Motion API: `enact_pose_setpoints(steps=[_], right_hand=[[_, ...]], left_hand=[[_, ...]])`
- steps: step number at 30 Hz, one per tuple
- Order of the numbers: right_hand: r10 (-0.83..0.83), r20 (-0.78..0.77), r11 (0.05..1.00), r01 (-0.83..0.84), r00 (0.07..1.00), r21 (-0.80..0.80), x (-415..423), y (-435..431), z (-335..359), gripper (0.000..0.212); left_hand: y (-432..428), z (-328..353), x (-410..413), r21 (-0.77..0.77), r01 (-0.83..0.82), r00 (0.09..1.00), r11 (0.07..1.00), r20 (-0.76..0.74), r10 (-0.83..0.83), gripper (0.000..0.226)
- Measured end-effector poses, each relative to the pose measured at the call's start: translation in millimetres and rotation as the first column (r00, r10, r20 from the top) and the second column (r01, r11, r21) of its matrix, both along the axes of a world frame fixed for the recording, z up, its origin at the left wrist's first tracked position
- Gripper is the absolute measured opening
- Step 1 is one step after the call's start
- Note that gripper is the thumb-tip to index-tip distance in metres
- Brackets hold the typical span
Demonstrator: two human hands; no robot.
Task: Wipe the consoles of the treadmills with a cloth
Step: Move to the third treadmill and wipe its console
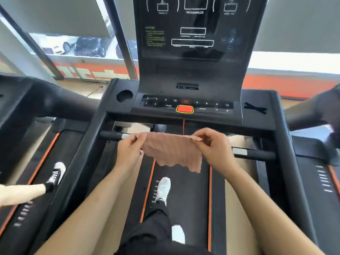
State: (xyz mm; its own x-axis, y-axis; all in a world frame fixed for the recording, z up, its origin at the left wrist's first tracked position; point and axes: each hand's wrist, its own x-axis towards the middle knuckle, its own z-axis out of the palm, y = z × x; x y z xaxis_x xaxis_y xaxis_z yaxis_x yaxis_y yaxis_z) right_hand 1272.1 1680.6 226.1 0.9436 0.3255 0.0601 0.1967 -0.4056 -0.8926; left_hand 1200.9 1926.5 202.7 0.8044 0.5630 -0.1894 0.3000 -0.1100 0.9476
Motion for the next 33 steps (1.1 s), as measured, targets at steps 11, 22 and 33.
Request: enact_pose_setpoints(steps=[11, 22, 33], right_hand=[[-0.187, 0.180, 0.982, 0.182, 0.966, 0.044, 152.8, 121.0, 56.0, 0.016], [-0.114, 0.544, 0.987, 0.158, 0.831, -0.035, 253.5, 219.7, 68.1, 0.034], [0.588, 0.542, 0.563, 0.177, 0.601, -0.807, 332.6, 264.4, 44.6, 0.061]], left_hand=[[100.9, 24.7, 181.2, -0.206, -0.008, 0.992, 0.979, 0.121, 0.034, 0.016], [170.3, 23.2, 313.8, -0.354, -0.034, 0.981, 0.935, 0.165, 0.098, 0.015], [184.9, 6.8, 348.0, -0.310, -0.087, 0.985, 0.947, 0.117, 0.129, 0.011]])
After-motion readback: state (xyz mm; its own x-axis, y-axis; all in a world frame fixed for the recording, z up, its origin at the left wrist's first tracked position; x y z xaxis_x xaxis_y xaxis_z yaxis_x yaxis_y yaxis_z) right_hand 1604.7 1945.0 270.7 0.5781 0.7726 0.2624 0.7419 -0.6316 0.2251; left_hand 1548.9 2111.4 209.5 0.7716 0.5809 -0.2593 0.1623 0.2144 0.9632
